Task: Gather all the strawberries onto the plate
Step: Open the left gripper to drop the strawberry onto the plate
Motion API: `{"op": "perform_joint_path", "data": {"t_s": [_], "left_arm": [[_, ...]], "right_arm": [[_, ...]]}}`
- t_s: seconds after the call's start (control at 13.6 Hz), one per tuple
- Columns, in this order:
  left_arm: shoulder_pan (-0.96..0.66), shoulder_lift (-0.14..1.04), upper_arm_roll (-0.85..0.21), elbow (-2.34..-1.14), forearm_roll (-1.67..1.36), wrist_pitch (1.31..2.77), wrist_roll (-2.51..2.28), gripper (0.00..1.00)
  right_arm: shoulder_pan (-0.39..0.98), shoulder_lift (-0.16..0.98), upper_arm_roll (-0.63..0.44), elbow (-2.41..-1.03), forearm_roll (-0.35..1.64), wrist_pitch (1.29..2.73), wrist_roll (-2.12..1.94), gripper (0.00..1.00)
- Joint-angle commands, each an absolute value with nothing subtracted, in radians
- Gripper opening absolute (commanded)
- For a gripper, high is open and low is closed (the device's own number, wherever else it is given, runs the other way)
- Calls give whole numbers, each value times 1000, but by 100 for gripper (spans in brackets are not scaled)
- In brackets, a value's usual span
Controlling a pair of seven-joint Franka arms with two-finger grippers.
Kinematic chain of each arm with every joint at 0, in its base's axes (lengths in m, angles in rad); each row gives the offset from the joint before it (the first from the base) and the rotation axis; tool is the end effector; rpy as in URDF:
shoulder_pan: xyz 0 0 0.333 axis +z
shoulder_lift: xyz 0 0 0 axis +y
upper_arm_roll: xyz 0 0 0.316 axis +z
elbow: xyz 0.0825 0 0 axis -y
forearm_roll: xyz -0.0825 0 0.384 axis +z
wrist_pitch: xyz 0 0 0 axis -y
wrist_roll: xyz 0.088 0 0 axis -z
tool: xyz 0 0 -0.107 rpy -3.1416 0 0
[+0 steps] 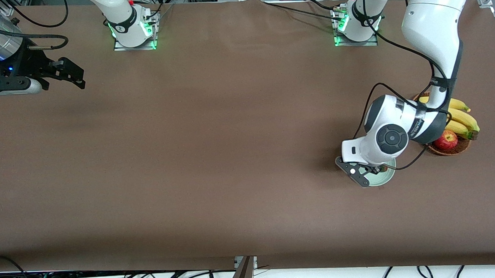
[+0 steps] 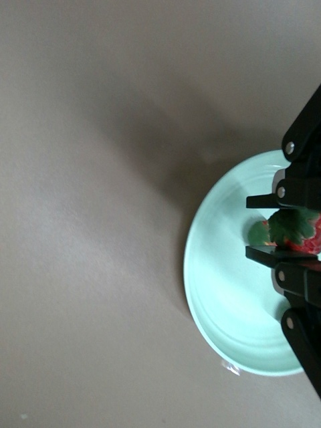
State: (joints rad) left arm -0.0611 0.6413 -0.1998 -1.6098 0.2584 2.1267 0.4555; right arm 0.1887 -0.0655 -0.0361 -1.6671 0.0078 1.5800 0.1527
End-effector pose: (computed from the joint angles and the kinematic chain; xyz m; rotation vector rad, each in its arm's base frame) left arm 0.6650 -0.1486 0.2493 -2.7956 1.2364 0.1759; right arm 0.5274 0.0813 0.6155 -3.1346 0.0002 0.0360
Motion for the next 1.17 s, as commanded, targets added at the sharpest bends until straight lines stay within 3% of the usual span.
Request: {"op": "perform_joint_path", "data": {"t_s": [0.0,0.07,0.15,0.73,1.1], "left_arm": [[-52,626,-207,-1657,273,2177,469,11],[-52,626,-207,-1660,273,2195,469,48],[-52,624,-207,-1660,272,2194,469,99],[-54,549,-209,-1641,258,2120,440,100],[-40,410,-195,-1617,133,2014,287,100]], "right_arm": [[193,-48,-29,-1646,14,1575,153,99],[193,-45,-28,-1644,11,1589,150,99],[195,-35,-28,-1646,6,1607,149,99],[196,8,-26,-1637,6,1657,152,99],[198,9,-26,-1634,6,1666,152,99]]}}
